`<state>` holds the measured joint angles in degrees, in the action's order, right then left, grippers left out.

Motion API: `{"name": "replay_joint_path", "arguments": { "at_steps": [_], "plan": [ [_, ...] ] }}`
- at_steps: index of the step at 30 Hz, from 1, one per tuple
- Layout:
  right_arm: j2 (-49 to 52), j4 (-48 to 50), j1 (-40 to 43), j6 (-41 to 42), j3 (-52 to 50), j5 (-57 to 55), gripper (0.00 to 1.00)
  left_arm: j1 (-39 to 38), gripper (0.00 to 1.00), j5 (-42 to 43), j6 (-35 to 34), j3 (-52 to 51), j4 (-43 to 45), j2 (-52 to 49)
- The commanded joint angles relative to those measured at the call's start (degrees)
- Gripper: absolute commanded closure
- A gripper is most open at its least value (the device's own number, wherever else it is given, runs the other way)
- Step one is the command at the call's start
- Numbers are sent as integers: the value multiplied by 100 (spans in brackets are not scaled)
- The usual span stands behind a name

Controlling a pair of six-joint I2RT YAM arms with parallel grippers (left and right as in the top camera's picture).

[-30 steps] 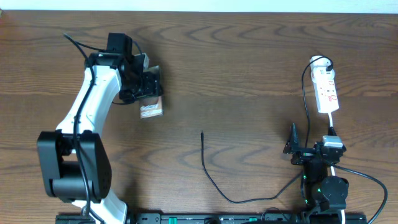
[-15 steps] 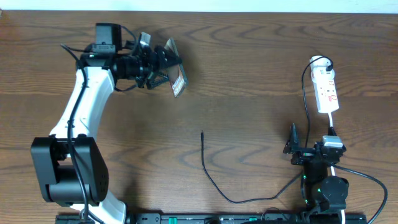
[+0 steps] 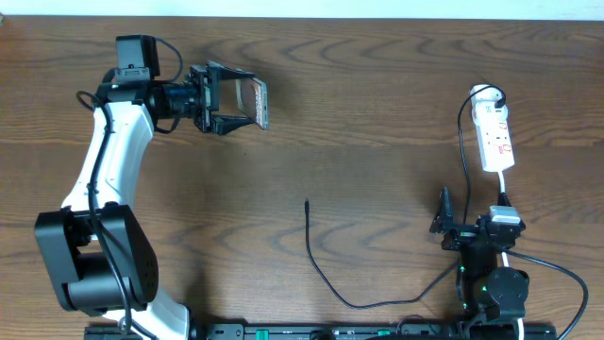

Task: Plug charger to phone and switch on socket
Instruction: 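Lift the phone with the left gripper and tilt it upright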

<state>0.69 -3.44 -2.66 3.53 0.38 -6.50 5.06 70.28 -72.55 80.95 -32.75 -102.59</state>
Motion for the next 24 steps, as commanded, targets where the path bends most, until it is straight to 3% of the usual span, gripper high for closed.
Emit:
{"name": "replay_joint_path", "arguments": {
  "at_steps": [1, 4, 7, 20, 24],
  "plan": [
    [-31, -17, -39, 70, -7, -85, 1, 79, 93, 527, -1005, 83, 26, 155],
    [-31, -15, -39, 70, -7, -83, 1, 76, 93, 586, -1508, 83, 31, 155],
    [-31, -15, -39, 70, -7, -83, 1, 76, 93, 608, -1558, 83, 33, 155],
    [-31, -15, -39, 70, -7, -83, 1, 76, 93, 605, -546, 83, 33, 155],
    [-31, -15, -39, 70, -7, -83, 1, 76, 93, 605, -546, 83, 35, 155]
  ]
}}
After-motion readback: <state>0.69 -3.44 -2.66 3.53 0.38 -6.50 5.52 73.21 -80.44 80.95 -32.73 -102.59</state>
